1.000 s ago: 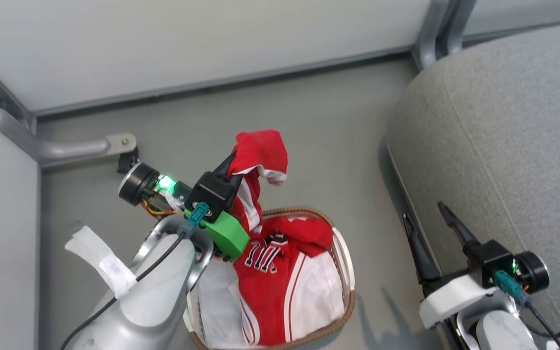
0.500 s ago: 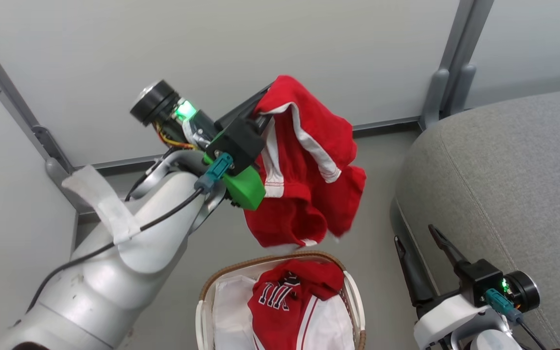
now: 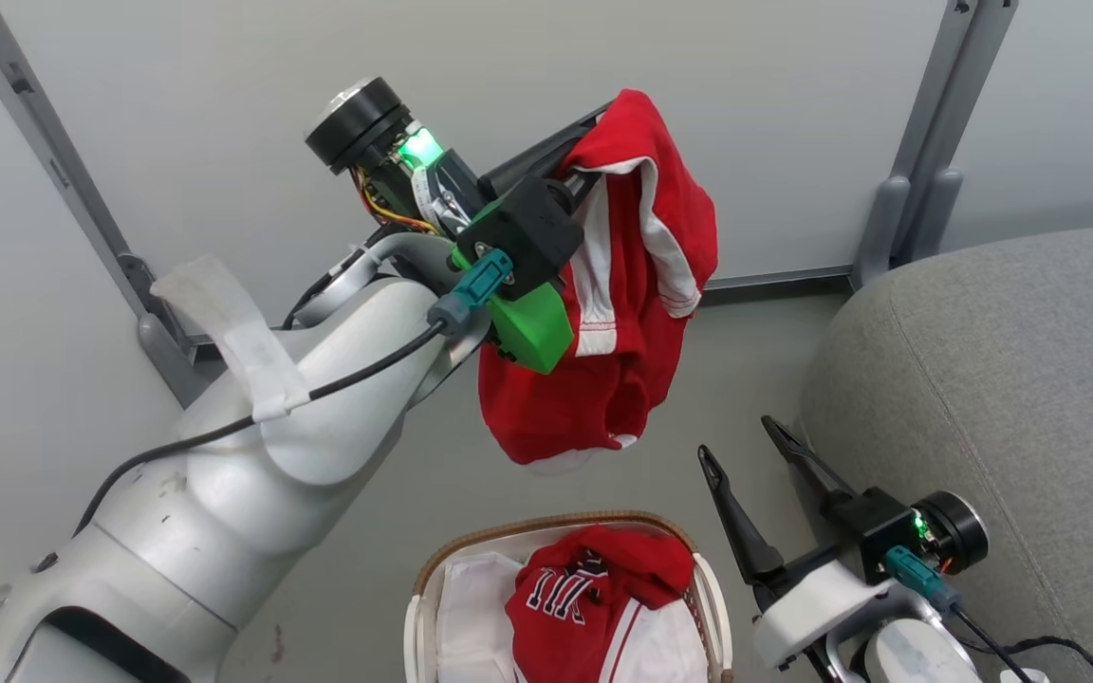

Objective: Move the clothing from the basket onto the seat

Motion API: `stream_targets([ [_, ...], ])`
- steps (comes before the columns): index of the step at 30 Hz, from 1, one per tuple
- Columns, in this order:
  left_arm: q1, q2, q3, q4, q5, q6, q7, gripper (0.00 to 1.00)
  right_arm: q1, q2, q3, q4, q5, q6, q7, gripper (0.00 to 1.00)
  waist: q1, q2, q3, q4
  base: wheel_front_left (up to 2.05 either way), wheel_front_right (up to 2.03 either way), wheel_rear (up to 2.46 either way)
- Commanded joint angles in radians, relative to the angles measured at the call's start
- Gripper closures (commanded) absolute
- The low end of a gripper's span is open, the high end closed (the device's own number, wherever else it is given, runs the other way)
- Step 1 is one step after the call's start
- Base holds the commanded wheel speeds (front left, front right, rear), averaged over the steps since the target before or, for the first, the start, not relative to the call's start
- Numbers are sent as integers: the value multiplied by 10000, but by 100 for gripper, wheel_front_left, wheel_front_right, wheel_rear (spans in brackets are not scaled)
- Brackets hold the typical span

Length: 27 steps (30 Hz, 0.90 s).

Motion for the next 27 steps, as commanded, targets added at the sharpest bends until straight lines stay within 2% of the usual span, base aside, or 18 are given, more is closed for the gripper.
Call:
stream_targets([
  [1, -250, -44, -63, 12, -113, 15, 9, 100, -208, -39, 70, 56, -86, -1, -51, 0, 1, 0, -85, 160, 0, 0, 0],
  [14, -566, -566, -636, -400, -513, 16, -9, 100, -1544, -34, 513, 1120, -815, -1, -51, 0, 1, 0, -177, 867, 0, 0, 0],
  [22, -515, -599, -963, -1076, -922, 16, 121, 100, -2009, -36, 638, 1827, -619, -1, -49, 0, 1, 0, -167, 1176, 0, 0, 0],
  [23, -446, -562, -958, -1161, -999, 16, 144, 100, -2056, -38, 621, 1847, -556, -1, -49, 52, 1, 0, -165, 1204, 0, 0, 0],
  [25, -274, -473, -924, -1229, -1115, 45, 205, 100, -2085, -38, 624, 1871, -486, -1, -49, 96, 1, 0, -157, 1241, 0, 0, 0],
  [27, -90, -371, -892, -1207, -1216, 101, 226, 100, -2118, -38, 640, 1843, -479, -1, -49, 100, 1, 0, -140, 1254, 0, 0, 0],
])
